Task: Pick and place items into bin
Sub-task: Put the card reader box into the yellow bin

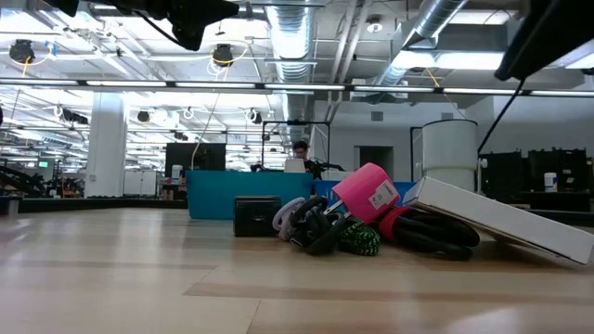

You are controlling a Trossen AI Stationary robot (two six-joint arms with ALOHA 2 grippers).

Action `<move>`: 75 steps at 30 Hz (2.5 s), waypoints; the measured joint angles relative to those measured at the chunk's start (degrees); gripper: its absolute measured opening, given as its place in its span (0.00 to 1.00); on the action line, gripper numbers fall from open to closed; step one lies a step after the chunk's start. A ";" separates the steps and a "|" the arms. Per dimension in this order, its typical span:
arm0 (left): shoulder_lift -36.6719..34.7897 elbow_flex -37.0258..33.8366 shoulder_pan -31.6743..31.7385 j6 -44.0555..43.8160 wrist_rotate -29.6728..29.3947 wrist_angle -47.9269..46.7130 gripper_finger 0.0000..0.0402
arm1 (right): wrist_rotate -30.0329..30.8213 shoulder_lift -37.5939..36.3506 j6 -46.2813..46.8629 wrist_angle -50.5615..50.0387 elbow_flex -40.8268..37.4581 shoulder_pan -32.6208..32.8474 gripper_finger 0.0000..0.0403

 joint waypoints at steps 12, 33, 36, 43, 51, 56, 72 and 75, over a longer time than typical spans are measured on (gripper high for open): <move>0.00 0.02 0.00 -0.70 -0.01 -2.31 0.42 | -3.92 18.82 12.73 -19.33 25.29 2.19 0.58; 0.69 1.84 -0.04 -3.26 1.19 -15.26 0.42 | -10.11 39.63 22.13 -25.36 49.59 2.49 0.58; 2.68 5.32 -0.04 -0.84 2.70 -18.58 0.42 | -10.08 41.01 22.86 -25.34 52.75 2.59 0.58; 11.98 15.28 -0.04 4.69 9.91 -27.36 0.42 | -9.32 41.61 26.03 -24.48 55.78 2.35 0.58; 19.52 19.02 -0.07 7.64 18.00 -30.49 0.42 | -9.93 41.61 27.89 -23.97 55.73 2.43 0.58; 20.06 19.04 -0.07 9.72 17.72 -32.61 0.42 | -9.95 41.61 27.50 -23.82 55.68 2.43 0.58; 19.67 19.08 -0.20 9.72 17.67 -34.97 0.42 | -13.99 41.61 18.45 -25.33 54.64 2.43 0.58; 19.67 19.08 -0.20 9.72 17.65 -35.58 0.42 | -14.41 41.61 15.49 -24.55 54.64 2.43 0.57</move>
